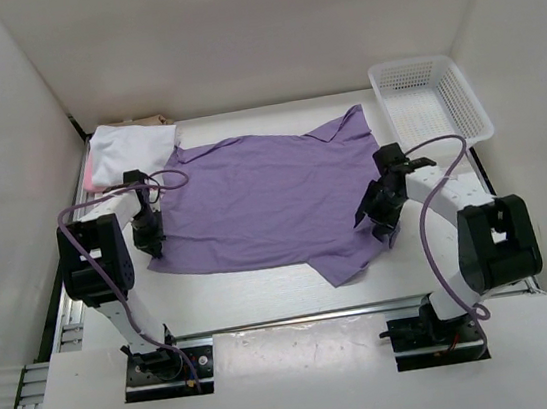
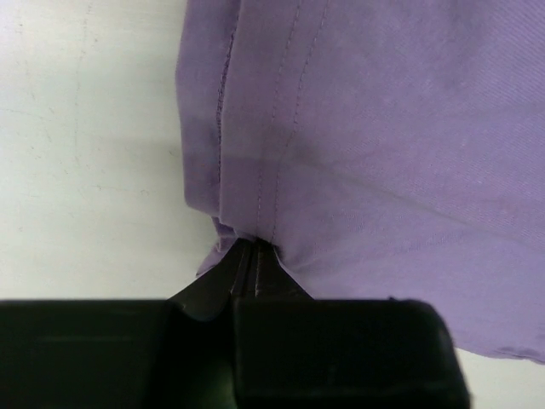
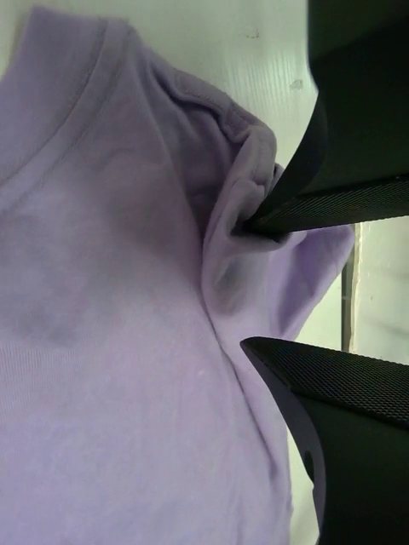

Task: Fold and stack the t-shirts
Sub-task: Flatten out the tshirt

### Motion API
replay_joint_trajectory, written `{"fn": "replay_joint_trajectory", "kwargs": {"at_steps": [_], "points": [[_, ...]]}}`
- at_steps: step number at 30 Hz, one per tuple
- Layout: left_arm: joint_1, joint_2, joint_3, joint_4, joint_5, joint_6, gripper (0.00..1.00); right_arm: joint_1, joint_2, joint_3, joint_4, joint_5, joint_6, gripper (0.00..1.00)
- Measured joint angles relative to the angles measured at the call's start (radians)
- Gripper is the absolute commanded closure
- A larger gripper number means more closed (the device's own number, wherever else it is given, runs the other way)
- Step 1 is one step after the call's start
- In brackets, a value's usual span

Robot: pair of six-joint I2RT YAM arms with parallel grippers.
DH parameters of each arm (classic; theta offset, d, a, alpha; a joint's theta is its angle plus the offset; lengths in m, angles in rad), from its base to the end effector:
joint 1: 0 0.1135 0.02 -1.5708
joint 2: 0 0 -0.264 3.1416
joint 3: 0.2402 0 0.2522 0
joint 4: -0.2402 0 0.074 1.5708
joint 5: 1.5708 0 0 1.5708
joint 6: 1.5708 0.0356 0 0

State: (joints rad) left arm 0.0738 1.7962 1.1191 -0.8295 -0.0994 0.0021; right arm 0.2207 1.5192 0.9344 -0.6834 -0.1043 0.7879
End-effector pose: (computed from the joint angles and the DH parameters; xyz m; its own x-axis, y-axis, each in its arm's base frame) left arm 0.3134 0.0267 0.1549 -0.9954 -0.0715 -0.0639 -0.0776 0.9920 0.0992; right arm 0.2688 0.0641 0.1875 -0.8327 0.5357 -0.1397 0.4853 0.8278 0.2813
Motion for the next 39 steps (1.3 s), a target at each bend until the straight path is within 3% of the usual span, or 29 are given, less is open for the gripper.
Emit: {"fn": "replay_joint_trajectory", "kwargs": {"at_steps": [4, 11, 14, 20, 24, 30, 33, 37, 39], "points": [[-0.002, 0.0, 0.0, 0.0, 0.0, 0.0, 0.9, 0.018, -0.063, 0.026, -0.013, 0.048, -0.096, 0.45], [-0.002, 0.0, 0.0, 0.0, 0.0, -0.001, 0.9, 0.048, -0.378, -0.031, -0.124, 0.183, -0.124, 0.44], [-0.002, 0.0, 0.0, 0.0, -0.001, -0.001, 0.9, 0.049, -0.462, -0.165, -0.126, 0.123, -0.043, 0.42], [-0.002, 0.0, -0.001, 0.0, -0.002, -0.001, 0.9, 0.142, -0.489, -0.441, 0.013, -0.016, 0.316, 0.42], [-0.002, -0.01, -0.014, 0.007, -0.005, -0.001, 0.9, 0.224, -0.496, -0.439, 0.078, 0.015, 0.487, 0.41], [-0.002, -0.025, -0.033, 0.01, -0.008, -0.001, 0.9, 0.246, -0.509, -0.436, 0.109, 0.087, 0.64, 0.43], [-0.002, -0.026, -0.034, 0.01, -0.008, -0.001, 0.9, 0.246, -0.512, -0.455, 0.114, 0.1, 0.685, 0.53], [-0.002, -0.037, -0.045, 0.013, -0.008, -0.001, 0.9, 0.246, -0.497, -0.488, 0.108, 0.105, 0.703, 0.94], [-0.002, -0.048, -0.059, 0.014, -0.01, -0.001, 0.9, 0.246, -0.492, -0.49, 0.09, 0.105, 0.693, 1.0]]}}
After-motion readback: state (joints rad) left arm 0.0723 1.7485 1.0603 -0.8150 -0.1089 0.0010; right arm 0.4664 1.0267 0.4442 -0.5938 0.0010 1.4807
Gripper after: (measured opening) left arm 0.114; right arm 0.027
